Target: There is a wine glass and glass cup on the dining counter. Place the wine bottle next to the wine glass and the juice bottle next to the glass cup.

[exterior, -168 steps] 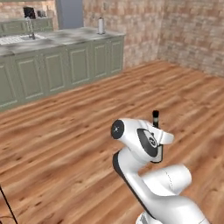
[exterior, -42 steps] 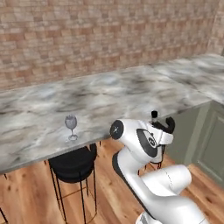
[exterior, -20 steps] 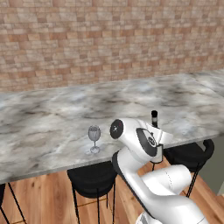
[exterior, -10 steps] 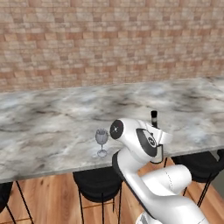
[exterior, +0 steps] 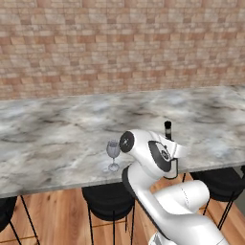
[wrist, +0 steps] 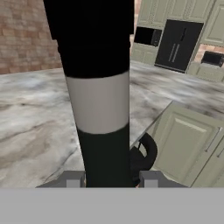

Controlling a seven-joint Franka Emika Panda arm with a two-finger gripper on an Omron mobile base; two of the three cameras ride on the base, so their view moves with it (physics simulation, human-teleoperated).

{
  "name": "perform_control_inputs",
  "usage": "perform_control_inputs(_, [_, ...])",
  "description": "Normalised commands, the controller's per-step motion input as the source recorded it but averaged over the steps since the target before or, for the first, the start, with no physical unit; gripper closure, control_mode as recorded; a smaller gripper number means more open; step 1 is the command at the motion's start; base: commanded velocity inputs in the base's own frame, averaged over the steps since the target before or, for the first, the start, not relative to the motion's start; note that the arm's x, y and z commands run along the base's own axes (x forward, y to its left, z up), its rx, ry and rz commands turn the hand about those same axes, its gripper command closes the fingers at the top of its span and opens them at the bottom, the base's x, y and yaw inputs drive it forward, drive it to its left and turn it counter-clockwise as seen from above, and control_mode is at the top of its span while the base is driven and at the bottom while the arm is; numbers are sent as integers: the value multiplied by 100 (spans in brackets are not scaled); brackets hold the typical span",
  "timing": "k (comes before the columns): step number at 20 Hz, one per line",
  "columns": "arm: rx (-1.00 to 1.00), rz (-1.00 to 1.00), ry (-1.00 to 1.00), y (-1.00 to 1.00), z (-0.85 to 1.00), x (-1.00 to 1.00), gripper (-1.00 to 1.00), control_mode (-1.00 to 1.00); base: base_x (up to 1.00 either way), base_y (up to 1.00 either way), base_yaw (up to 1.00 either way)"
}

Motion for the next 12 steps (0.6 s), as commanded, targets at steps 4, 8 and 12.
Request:
perform_control_inputs(4, [0,0,0,0,0,0,100,100,0,0,0])
perform_control_inputs(8, [0,0,0,0,0,0,100,100,0,0,0])
perform_control_inputs(12, [0,0,0,0,0,0,100,100,0,0,0])
